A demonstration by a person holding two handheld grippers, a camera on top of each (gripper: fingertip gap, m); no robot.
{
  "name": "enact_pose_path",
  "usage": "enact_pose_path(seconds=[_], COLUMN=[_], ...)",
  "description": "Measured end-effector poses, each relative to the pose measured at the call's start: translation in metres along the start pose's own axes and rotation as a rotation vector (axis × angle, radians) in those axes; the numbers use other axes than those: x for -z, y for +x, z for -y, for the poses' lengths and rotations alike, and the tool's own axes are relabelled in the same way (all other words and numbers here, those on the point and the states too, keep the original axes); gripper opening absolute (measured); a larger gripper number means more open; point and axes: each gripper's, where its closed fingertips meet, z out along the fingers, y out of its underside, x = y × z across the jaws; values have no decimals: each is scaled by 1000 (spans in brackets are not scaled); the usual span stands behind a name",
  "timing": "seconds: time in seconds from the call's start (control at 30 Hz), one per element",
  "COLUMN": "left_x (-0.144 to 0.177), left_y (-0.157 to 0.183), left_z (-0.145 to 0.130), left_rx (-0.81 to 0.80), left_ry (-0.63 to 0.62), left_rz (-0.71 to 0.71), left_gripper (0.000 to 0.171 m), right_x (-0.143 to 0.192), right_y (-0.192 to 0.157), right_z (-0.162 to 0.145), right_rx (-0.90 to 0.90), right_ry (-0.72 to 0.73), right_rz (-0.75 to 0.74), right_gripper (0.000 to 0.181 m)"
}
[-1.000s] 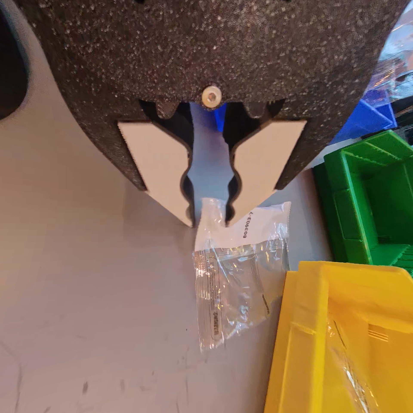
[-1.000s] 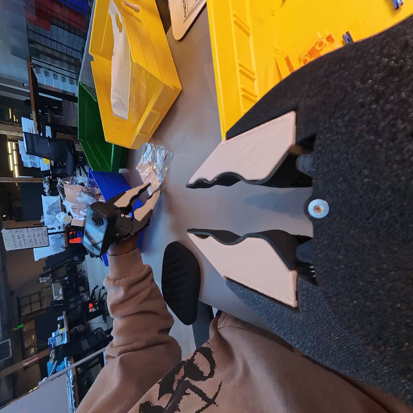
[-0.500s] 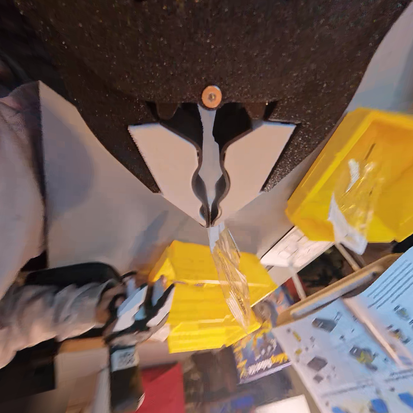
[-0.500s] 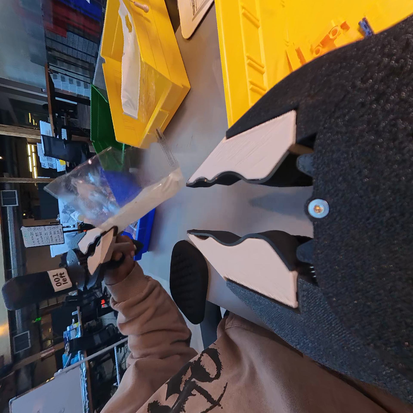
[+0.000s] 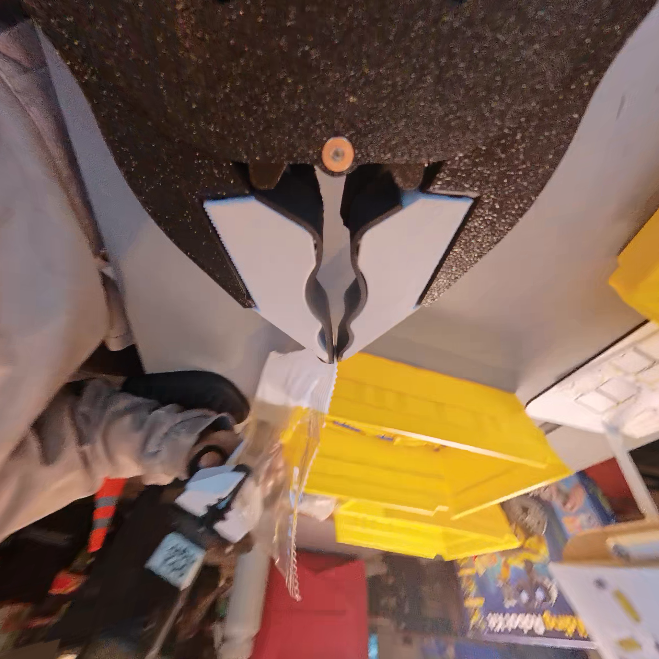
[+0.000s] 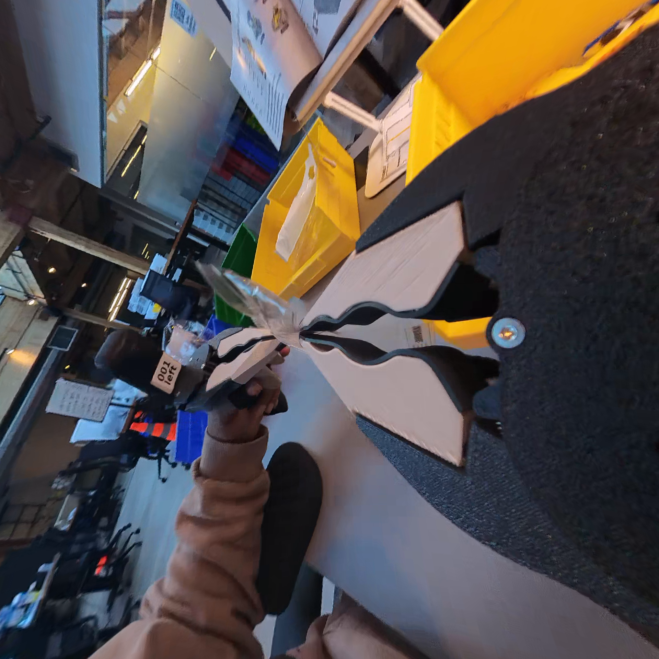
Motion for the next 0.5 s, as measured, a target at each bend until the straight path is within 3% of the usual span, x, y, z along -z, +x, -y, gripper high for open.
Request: enact_pose_path(seconds=[0.13, 0.27, 0.4, 0.43, 0.5], left_x=[-17, -15, -18, -22, -28], left_y=[-12, 4, 18, 23, 28], left_z=[-23, -24, -23, -24, -29], left_rx=[-46, 3, -21, -37, -71], left_ry=[-107, -9, 28, 25, -15], left_rz=[18, -121, -161, -177, -177], left_gripper=[1, 26, 42, 37, 6], right_x=[2, 2, -6, -9, -12], right_y=[10, 4, -21, -25, -30], right_z=[-17, -35, -49, -52, -53], right_rx=[8, -89, -95, -89, -74], right_ry=[-94, -163, -239, -252, -259], right_rz=[-38, 46, 157, 166, 175], right_gripper=[0, 0, 0, 0, 0])
